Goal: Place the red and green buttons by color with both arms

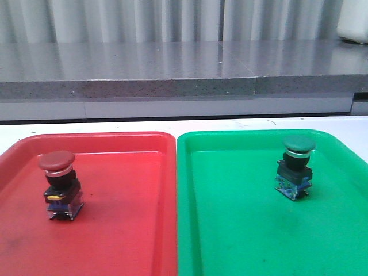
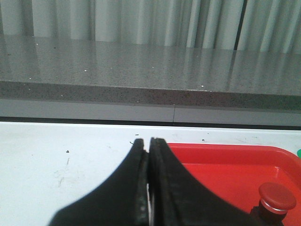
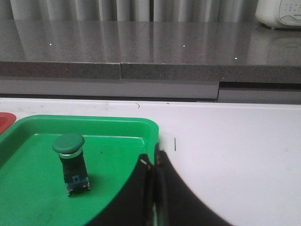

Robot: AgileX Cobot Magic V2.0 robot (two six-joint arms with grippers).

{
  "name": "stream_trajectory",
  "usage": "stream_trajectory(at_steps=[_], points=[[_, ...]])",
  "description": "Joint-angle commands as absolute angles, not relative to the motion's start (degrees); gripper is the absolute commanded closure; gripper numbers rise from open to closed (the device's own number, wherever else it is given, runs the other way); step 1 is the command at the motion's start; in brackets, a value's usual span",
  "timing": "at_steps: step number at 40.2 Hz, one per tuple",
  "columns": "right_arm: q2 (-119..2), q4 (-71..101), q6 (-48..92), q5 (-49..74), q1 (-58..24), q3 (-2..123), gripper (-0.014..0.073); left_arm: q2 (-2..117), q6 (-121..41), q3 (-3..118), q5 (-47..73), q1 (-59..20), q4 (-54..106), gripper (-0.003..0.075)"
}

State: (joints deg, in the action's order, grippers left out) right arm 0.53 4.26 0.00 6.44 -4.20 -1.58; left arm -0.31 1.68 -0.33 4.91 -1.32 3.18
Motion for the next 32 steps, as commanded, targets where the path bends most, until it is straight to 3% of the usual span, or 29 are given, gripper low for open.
stream_trajectory(at_steps=[1,32], points=[[1.59,2.26,-1.15,1.25,-3.92,-1.25,0.0662,-1.16,1.96,-1.70,0.00,-1.18,3.73,0.0740],[1.59,-0.92,-4.06,1.60,-3.92,-1.25,0.0662,-1.16,1.96,-1.70,0.00,-1.18,3.73,0.0740]])
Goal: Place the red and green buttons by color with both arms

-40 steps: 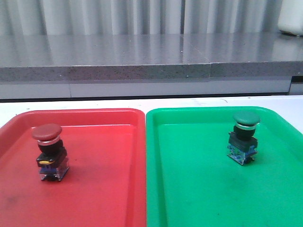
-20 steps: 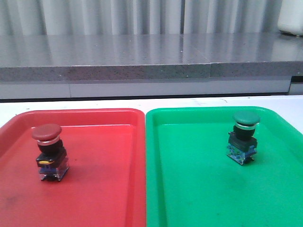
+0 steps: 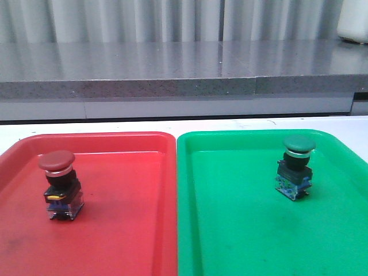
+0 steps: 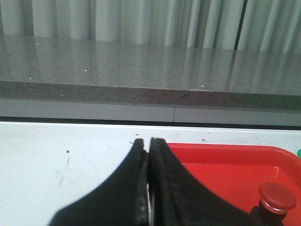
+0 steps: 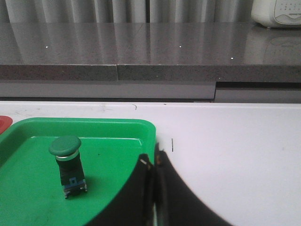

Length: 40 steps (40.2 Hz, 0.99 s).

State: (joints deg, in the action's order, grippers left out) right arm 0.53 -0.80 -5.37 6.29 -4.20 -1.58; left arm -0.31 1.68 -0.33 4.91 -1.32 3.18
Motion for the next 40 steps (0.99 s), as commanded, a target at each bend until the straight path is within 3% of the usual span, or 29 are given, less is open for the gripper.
stream_trajectory(at_steps=[1,40], points=[[1.59,-0.84,-3.85,1.60,-3.92,-1.25,0.0662,-1.16,1.96,-1.70,0.00,-1.18,3.73,0.0740],[1.53,1.08,-2.52,1.66,-3.92,-1.20,0.0662,-1.16,1.96,-1.70,0.00,-1.18,3.73,0.0740]])
